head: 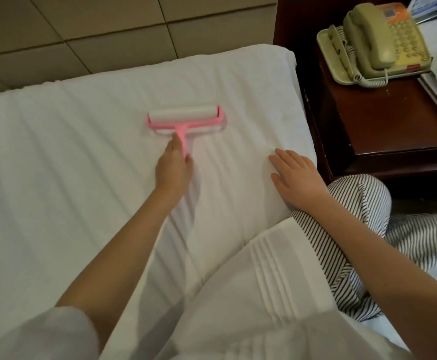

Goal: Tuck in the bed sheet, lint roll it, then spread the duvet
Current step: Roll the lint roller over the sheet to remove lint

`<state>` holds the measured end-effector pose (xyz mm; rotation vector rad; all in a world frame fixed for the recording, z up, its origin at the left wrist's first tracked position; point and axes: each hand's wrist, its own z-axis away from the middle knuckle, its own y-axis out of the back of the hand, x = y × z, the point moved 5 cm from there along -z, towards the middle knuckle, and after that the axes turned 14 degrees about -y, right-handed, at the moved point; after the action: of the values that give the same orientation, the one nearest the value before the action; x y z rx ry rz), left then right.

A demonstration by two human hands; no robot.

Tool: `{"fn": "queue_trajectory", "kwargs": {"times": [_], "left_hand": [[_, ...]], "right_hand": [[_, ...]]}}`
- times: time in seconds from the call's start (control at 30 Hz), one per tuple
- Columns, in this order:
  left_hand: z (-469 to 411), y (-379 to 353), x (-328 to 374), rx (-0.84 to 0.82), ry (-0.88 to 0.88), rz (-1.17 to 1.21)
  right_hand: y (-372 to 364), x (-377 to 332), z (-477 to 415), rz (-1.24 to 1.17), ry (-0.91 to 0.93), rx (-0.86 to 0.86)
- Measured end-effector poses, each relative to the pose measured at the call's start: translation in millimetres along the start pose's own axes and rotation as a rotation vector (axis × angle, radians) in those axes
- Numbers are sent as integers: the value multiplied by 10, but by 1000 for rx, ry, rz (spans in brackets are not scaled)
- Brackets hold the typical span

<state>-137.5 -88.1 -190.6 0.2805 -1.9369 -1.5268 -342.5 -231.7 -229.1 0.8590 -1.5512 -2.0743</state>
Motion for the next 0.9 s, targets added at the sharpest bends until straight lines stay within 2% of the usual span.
{"fn": "queue_trajectory", "kwargs": {"times": [0.13, 0.27, 0.33, 0.43, 0.57, 0.7, 0.8, 0.9], "left_hand": [[295, 10, 63, -54, 31, -41], [1529, 158, 139, -115, -139, -49], [1872, 244, 161, -160, -193, -102], [1683, 349, 117, -160, -199, -119], [581, 173, -2, -37, -99, -100], [-163, -7, 71, -34, -4, 25], [215, 6, 97, -38, 9, -18], [1053, 45, 118, -77, -134, -6]], "right_hand": [[18, 4, -10, -26, 1, 41], [-2, -44, -40, -41, 6, 48], [0, -76, -50, -50, 13, 70], [-4, -104, -40, -81, 7, 113], [-45, -137, -22, -84, -7, 152], [-19, -237, -5, -67, 3, 167], [-47, -345, 4, -97, 8, 143], [-132, -474, -6, -98, 27, 116]]}}
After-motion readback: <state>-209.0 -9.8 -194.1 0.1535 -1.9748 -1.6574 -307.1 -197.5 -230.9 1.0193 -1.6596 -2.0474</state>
